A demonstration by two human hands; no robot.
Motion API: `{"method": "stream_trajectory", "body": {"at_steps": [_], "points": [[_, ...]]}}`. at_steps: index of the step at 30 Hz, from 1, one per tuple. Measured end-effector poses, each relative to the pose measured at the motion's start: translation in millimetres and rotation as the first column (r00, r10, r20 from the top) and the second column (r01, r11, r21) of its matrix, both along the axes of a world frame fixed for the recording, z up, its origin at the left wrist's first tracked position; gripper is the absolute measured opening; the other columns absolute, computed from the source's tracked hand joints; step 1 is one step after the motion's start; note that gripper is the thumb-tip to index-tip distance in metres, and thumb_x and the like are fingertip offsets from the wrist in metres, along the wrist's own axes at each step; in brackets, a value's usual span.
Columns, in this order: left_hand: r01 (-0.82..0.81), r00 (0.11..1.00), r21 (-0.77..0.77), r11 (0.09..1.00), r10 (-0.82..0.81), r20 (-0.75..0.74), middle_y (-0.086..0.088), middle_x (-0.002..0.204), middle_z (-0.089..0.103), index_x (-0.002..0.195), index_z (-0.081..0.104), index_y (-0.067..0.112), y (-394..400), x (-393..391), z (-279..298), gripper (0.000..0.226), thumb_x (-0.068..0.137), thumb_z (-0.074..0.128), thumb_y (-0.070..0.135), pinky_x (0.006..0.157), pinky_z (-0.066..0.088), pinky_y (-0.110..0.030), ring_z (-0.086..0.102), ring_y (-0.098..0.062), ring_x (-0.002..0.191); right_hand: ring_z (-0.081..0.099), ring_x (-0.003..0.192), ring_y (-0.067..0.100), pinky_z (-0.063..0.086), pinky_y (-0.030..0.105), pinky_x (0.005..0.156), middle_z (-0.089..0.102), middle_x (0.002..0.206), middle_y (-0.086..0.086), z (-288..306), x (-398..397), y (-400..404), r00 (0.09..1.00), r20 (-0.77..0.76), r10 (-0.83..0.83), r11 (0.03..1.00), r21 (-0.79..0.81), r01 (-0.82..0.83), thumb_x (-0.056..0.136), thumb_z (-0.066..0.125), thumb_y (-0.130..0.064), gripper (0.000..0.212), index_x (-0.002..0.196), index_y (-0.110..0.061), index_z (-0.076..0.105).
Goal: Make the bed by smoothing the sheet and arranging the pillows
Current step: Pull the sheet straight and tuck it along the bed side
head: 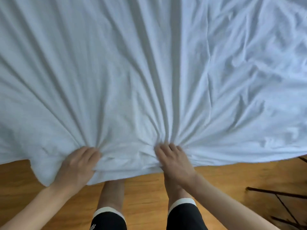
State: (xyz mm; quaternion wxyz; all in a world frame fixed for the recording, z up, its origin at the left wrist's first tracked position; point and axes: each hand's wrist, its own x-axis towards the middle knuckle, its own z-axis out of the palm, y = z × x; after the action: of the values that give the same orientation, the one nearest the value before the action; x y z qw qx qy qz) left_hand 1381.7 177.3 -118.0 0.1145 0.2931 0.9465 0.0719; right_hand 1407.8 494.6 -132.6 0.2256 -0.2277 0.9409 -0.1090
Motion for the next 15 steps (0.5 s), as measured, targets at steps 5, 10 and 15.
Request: {"method": "stream_trajectory", "body": {"at_steps": [5,10,15], "points": [[0.137,0.982,-0.168,0.976,-0.112,0.151,-0.01,0.081,0.052,0.091,0.059,0.01,11.7,-21.6,-35.5,0.038,0.056,0.071,0.01,0.067,0.038,-0.039,0.053,-0.031,0.072,0.06,0.093,0.032,0.053,0.042,0.083,0.06,0.108,0.015,-40.7,10.7,-13.6,0.988,0.145,0.052,0.99,0.124,-0.07,0.068,0.076,-0.025,0.071,0.128,0.002,0.05],[0.111,0.964,-0.212,0.971,-0.054,0.26,-0.007,0.079,0.05,0.086,0.06,0.014,22.5,-33.5,-41.1,0.038,0.049,0.071,0.015,0.061,0.038,-0.038,0.047,-0.029,0.071,0.063,0.074,0.021,0.053,0.03,0.063,0.064,0.09,0.004,-33.7,-19.1,-4.7,0.996,-0.027,0.08,0.988,-0.132,-0.082,0.074,0.076,-0.036,0.04,0.103,-0.01,0.066],[0.063,0.955,-0.181,0.981,-0.007,0.295,-0.004,0.08,0.052,0.086,0.063,0.015,27.6,-30.8,-46.5,0.048,0.04,0.075,0.015,0.065,0.038,-0.035,0.05,-0.025,0.074,0.061,0.076,0.022,0.049,0.03,0.061,0.062,0.092,0.003,-31.1,-30.1,-25.5,0.987,-0.156,0.042,0.976,-0.206,-0.074,0.09,0.055,-0.025,0.022,0.1,-0.009,0.066]]}}
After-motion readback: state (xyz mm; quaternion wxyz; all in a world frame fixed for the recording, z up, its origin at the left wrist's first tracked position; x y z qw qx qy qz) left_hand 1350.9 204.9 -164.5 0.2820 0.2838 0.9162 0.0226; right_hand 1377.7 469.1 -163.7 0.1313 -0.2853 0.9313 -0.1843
